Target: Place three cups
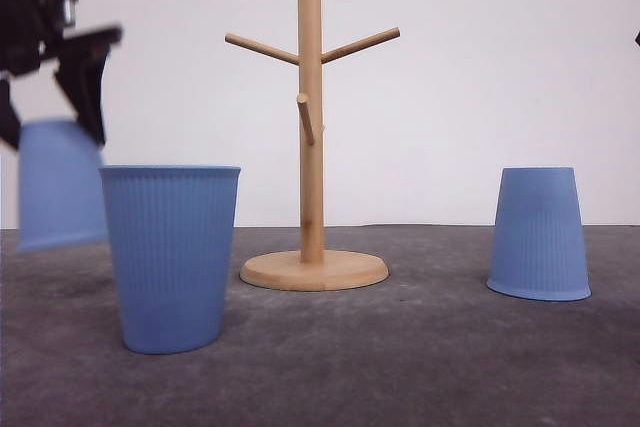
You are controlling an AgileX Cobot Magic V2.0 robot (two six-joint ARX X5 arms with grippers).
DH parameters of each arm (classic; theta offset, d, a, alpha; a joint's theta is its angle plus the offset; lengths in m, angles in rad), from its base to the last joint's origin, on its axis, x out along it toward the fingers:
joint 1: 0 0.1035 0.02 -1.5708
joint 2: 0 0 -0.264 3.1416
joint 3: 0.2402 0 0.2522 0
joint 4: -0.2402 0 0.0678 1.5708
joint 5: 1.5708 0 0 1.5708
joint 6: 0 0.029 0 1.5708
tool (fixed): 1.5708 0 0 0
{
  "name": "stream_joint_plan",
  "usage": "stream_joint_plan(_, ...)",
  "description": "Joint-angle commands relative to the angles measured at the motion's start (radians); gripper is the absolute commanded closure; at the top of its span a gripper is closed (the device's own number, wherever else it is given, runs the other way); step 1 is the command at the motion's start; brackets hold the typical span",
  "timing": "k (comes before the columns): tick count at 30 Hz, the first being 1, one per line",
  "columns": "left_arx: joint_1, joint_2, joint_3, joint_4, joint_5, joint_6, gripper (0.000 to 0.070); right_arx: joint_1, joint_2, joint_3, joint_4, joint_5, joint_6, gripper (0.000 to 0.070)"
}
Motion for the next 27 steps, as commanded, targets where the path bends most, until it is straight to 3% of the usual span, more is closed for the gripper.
stream_joint_plan(1, 0.009, 0.001, 0.062, -0.025, 0.041, -0.018, 0.0363, 0.003, 0.003, 0.013, 0.015, 0.004, 0.009, 0.0253)
stream_joint_plan(9, 0.090, 0.001, 0.209, -0.032, 0.232, -0.114, 0.0363, 0.003, 0.003, 0.014, 0.018, 0.004, 0.009, 0.0253)
stream_joint_plan(20, 0.231, 0.023, 0.226, 0.180, 0.606, -0.348, 0.0363, 0.003, 0.003, 0.013, 0.018, 0.003, 0.009, 0.0253)
stream_joint_plan(24, 0.241, 0.060, 0.226, 0.279, 0.728, -0.437, 0.0363, 0.003, 0.003, 0.013, 0.018, 0.003, 0.009, 0.0253)
stream_joint_plan(27, 0.234, 0.090, 0.226, 0.328, 0.773, -0.467, 0.0363, 0.003, 0.003, 0.014, 0.018, 0.003, 0.009, 0.0253)
